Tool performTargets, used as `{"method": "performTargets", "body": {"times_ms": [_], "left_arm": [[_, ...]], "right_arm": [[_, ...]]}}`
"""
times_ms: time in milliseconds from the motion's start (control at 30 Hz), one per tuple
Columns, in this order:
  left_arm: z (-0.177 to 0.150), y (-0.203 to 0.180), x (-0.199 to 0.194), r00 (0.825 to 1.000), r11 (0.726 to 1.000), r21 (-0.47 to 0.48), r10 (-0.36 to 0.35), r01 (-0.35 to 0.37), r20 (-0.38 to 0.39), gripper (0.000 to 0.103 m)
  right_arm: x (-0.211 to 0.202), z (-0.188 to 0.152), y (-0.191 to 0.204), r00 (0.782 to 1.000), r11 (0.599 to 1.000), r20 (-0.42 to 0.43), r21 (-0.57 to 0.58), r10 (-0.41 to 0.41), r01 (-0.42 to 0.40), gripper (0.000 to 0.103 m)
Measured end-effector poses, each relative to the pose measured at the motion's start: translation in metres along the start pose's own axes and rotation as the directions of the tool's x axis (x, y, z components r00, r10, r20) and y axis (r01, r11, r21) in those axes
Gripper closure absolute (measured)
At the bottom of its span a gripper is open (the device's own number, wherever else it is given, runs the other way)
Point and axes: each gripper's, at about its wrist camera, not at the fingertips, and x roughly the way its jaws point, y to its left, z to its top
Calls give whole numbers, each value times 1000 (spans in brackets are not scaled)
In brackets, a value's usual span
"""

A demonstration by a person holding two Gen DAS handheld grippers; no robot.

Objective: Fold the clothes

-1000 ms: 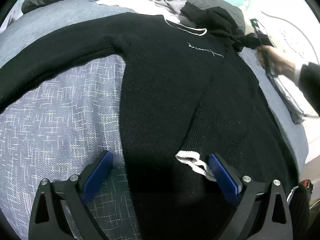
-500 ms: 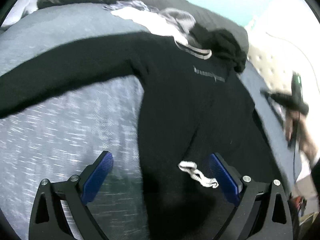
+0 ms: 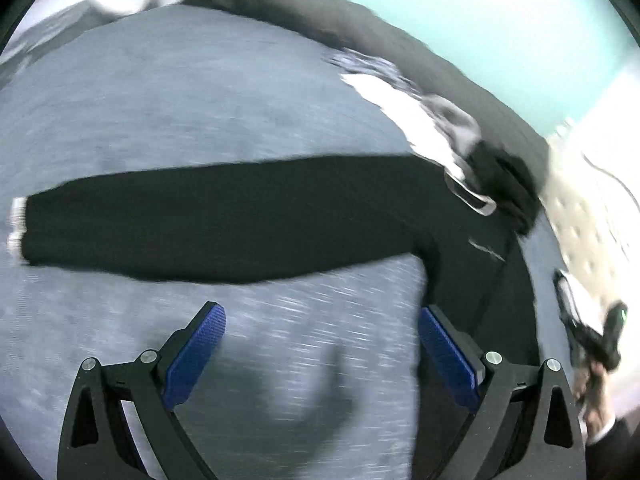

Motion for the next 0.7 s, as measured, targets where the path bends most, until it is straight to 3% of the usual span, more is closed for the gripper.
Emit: {"method": "performTargets", "body": {"times_ms": [233, 433, 700], "left_arm": [[24, 77, -22, 992, 986, -118, 124, -121, 22, 4], [40, 120, -29, 976, 968, -128, 216, -214, -1, 4], [44, 156, -28, 969, 953, -182, 245, -244, -16, 5]], "right_arm": [[-2, -2, -1, 1000, 1000, -6, -3, -6, 6, 102], [1, -2, 3, 1000, 1000, -10, -7, 0, 0, 102], [10, -4, 15, 1000, 1000, -26, -24, 8, -9, 102]]}}
